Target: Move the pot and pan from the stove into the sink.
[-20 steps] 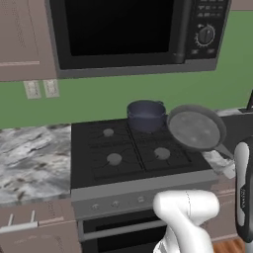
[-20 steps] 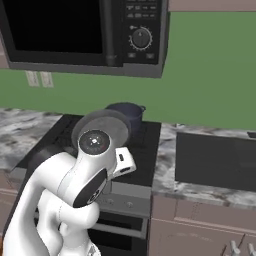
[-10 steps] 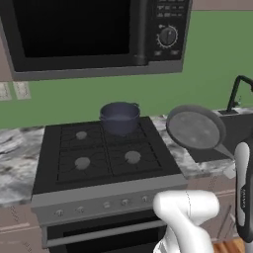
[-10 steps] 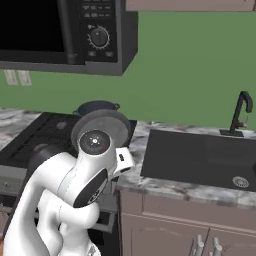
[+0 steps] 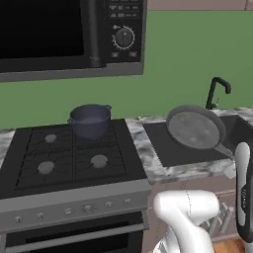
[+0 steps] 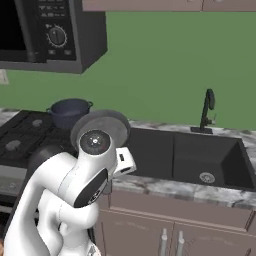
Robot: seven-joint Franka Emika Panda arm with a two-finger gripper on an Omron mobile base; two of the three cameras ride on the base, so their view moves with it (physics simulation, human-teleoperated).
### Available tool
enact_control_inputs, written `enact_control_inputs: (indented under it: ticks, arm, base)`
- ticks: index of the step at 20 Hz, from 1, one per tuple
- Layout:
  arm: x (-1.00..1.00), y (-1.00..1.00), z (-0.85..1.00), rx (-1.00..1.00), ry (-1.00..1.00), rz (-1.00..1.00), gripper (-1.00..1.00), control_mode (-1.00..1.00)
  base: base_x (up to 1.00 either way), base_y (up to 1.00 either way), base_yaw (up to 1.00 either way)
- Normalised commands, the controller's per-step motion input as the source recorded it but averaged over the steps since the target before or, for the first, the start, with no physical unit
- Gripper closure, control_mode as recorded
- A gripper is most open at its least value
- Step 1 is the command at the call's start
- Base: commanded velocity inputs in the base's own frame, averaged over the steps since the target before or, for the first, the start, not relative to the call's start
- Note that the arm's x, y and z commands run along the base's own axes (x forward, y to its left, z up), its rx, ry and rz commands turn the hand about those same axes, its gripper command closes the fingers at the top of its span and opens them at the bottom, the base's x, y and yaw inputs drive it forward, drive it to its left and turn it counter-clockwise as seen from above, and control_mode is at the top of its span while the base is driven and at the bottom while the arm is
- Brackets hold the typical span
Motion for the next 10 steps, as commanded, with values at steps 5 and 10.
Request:
enact_control_inputs:
  ticks: [5, 10]
  arm:
    - [0.0, 0.0, 0.0, 0.0, 0.0, 0.0, 1.0, 1.0]
    - [0.0, 0.0, 0.0, 0.0, 0.0, 0.0, 1.0, 1.0]
  base:
    - [0.0, -0.63, 0.0]
    - [0.0, -0.62, 0.0]
